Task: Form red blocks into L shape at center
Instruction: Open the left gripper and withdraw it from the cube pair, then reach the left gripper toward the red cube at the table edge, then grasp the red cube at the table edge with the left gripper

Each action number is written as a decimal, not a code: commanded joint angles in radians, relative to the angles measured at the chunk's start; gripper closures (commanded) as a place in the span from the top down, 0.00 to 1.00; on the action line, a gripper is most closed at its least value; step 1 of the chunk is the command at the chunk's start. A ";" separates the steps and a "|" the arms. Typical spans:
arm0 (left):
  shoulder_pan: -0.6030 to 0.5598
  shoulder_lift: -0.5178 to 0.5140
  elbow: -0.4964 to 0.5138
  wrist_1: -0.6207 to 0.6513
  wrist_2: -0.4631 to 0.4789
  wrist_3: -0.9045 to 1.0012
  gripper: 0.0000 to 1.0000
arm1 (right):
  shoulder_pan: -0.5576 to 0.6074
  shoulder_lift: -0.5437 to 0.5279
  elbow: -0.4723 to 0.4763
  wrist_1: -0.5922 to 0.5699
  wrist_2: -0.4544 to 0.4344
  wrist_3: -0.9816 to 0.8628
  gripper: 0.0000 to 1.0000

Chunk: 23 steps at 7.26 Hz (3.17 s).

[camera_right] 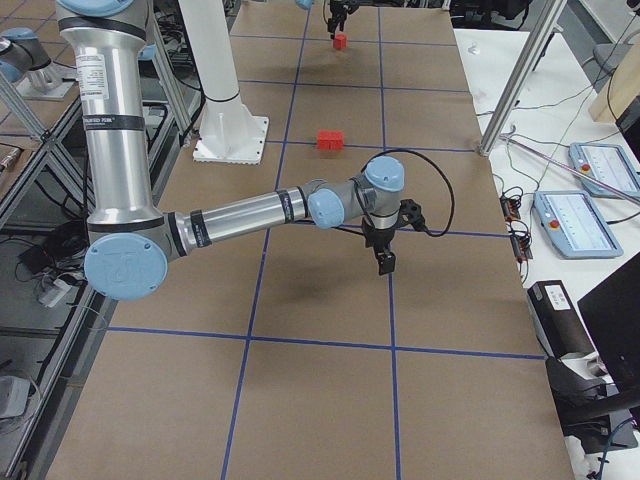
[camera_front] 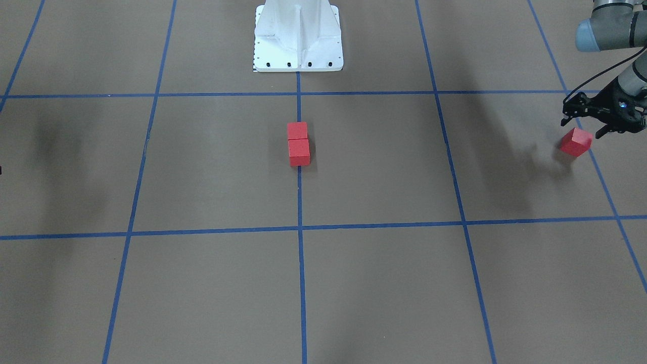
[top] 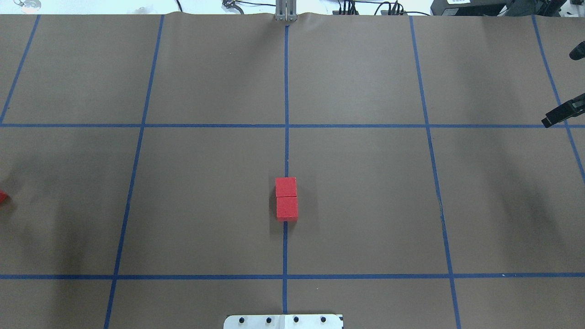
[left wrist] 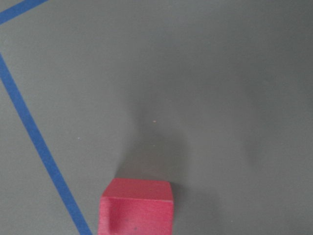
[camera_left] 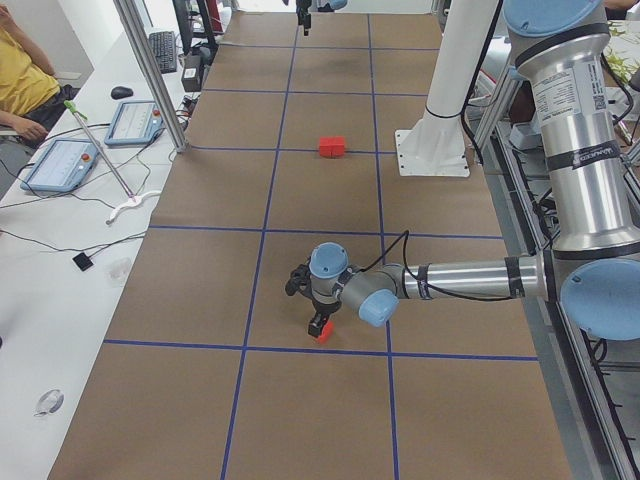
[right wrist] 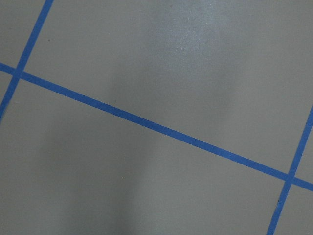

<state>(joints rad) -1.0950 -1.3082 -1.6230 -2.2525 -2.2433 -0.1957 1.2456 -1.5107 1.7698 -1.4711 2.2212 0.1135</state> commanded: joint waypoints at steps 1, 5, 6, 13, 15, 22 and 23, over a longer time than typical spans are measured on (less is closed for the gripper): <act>-0.006 -0.017 0.034 -0.001 0.002 0.001 0.99 | 0.000 0.001 0.002 0.000 0.000 0.000 1.00; -0.005 -0.034 0.060 -0.001 0.002 -0.001 0.99 | 0.000 0.001 0.000 0.000 0.000 0.000 1.00; -0.005 -0.034 0.058 -0.001 0.001 -0.002 0.97 | 0.000 0.001 0.000 0.000 0.000 0.000 1.00; -0.003 -0.069 0.032 0.008 -0.021 -0.002 0.16 | 0.000 0.001 0.000 0.000 0.000 0.000 1.00; -0.009 -0.184 0.026 0.013 -0.070 -0.002 0.07 | 0.000 0.001 0.003 0.000 0.000 0.000 1.00; 0.053 -0.561 0.008 0.221 -0.064 -0.001 0.00 | 0.000 0.003 -0.003 0.000 -0.002 0.000 1.00; 0.113 -0.600 0.009 0.231 -0.058 -0.001 0.00 | 0.000 0.003 -0.003 0.000 -0.002 0.000 1.00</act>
<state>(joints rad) -1.0345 -1.8472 -1.6142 -2.0651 -2.3070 -0.1970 1.2456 -1.5085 1.7684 -1.4711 2.2203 0.1135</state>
